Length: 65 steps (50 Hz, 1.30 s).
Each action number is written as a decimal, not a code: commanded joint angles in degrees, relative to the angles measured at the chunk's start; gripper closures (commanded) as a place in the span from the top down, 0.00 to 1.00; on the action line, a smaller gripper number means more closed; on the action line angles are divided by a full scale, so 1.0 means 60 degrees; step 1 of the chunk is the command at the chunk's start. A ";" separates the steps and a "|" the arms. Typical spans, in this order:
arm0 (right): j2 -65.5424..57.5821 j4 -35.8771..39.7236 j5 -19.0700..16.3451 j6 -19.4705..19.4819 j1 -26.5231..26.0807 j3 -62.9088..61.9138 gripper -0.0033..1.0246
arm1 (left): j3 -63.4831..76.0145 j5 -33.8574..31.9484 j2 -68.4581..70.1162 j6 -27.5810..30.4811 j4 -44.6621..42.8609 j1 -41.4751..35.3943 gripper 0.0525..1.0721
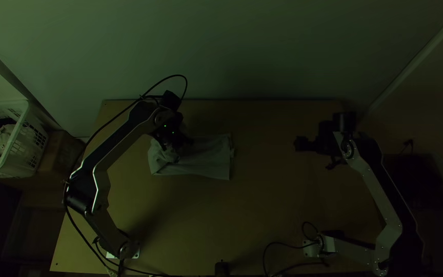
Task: Fold the t-shirt
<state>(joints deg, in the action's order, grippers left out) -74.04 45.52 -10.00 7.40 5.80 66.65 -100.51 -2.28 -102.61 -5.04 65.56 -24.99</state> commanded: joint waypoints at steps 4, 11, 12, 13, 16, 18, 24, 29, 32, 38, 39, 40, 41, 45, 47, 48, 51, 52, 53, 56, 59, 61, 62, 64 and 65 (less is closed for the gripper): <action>0.0460 -0.0057 -0.0062 -0.0017 -0.0074 -0.0430 0.96 | -0.0534 0.0000 -0.0638 -0.0669 0.0148 -0.0756 0.03; 0.0548 -0.0086 -0.0062 -0.0017 -0.0059 -0.0694 0.96 | -0.0958 0.0234 -0.1297 -0.1167 0.0148 -0.1386 0.03; 0.0577 -0.0086 -0.0062 -0.0003 -0.0044 -0.0738 0.96 | -0.1032 0.0263 -0.1400 -0.1196 0.0148 -0.1474 0.03; 0.0607 -0.0115 -0.0062 -0.0003 -0.0044 -0.0767 0.96 | -0.1105 0.0293 -0.1473 -0.1226 0.0148 -0.1562 0.03; 0.0665 -0.0130 -0.0062 0.0027 -0.0030 -0.0870 0.96 | -0.1398 0.0337 -0.1795 -0.1343 0.0148 -0.1796 0.03; 0.0709 -0.0130 -0.0077 0.0041 -0.0015 -0.0928 0.96 | -0.1647 0.0542 -0.2044 -0.1431 0.0148 -0.1943 0.03; 0.0753 -0.0277 -0.0062 0.0056 0.0044 -0.1133 0.96 | -0.2540 0.0893 -0.2777 -0.1445 0.0367 -0.2177 0.03; 0.0812 -0.0306 -0.0077 0.0071 0.0073 -0.1221 0.96 | -0.3478 0.0937 -0.3436 -0.1519 0.0704 -0.2294 0.16; 0.0841 -0.0306 -0.0077 0.0115 0.0088 -0.1309 0.96 | -0.4005 0.0952 -0.3802 -0.1577 0.0983 -0.2441 0.68; 0.0944 -0.0526 -0.0062 0.0115 0.0190 -0.1807 0.96 | -0.4884 0.1069 -0.4491 -0.1563 0.1334 -0.2866 0.96; 0.0973 -0.0599 -0.0062 0.0115 0.0190 -0.1924 0.96 | -0.4957 0.1069 -0.4520 -0.1563 0.1319 -0.2968 0.96; 0.1002 -0.0657 -0.0062 0.0115 0.0205 -0.2012 0.96 | -0.5016 0.1084 -0.4520 -0.1548 0.1276 -0.3056 0.96; 0.1031 -0.0716 -0.0062 0.0115 0.0205 -0.2115 0.96 | -0.5045 0.1084 -0.4520 -0.1533 0.1246 -0.3159 0.96; 0.1105 -0.0863 -0.0062 0.0115 0.0161 -0.2364 0.96 | -0.5177 0.0805 -0.4461 -0.1504 0.1188 -0.3496 0.96; 0.1119 -0.0906 -0.0062 0.0115 0.0117 -0.2452 0.96 | -0.5250 0.0307 -0.4417 -0.1563 0.1188 -0.3598 0.96; 0.1134 -0.0921 -0.0062 0.0100 0.0088 -0.2481 0.96 | -0.5250 0.0014 -0.4388 -0.1607 0.1188 -0.3627 0.96; 0.1163 -0.0950 -0.0062 0.0100 -0.0030 -0.2525 0.96 | -0.5250 -0.0762 -0.4271 -0.1768 0.1217 -0.3686 0.96; 0.1163 -0.0965 -0.0062 0.0100 -0.0059 -0.2539 0.96 | -0.5250 -0.0982 -0.4227 -0.1812 0.1217 -0.3715 0.96; 0.1193 -0.0965 -0.0062 0.0100 -0.0074 -0.2539 0.96 | -0.5250 -0.1304 -0.4154 -0.1841 0.1217 -0.3745 0.96; 0.1280 -0.0980 -0.0062 0.0100 -0.0132 -0.2569 0.96 | -0.5250 -0.1817 -0.3978 -0.1958 0.1041 -0.3759 0.96; 0.1354 -0.0980 -0.0062 0.0085 -0.0132 -0.2598 0.96 | -0.5250 -0.1861 -0.3831 -0.2017 0.0895 -0.3789 0.96; 0.1383 -0.0994 -0.0062 0.0041 -0.0176 -0.2598 0.96 | -0.5250 -0.1890 -0.3714 -0.1973 0.0880 -0.3832 0.96; 0.1398 -0.0994 -0.0062 0.0027 -0.0191 -0.2598 0.96 | -0.5250 -0.1919 -0.3656 -0.1973 0.0865 -0.3832 0.96; 0.1442 -0.0994 -0.0062 -0.0003 -0.0279 -0.2539 0.96 | -0.5250 -0.2110 -0.3538 -0.2002 0.0851 -0.3832 0.96; 0.1471 -0.0994 -0.0062 -0.0003 -0.0323 -0.2510 0.96 | -0.5236 -0.2271 -0.3480 -0.2002 0.0865 -0.3832 0.96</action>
<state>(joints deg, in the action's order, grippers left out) -66.63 39.83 -10.11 7.42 4.99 52.10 -130.85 -13.45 -128.27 -15.70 70.57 -47.99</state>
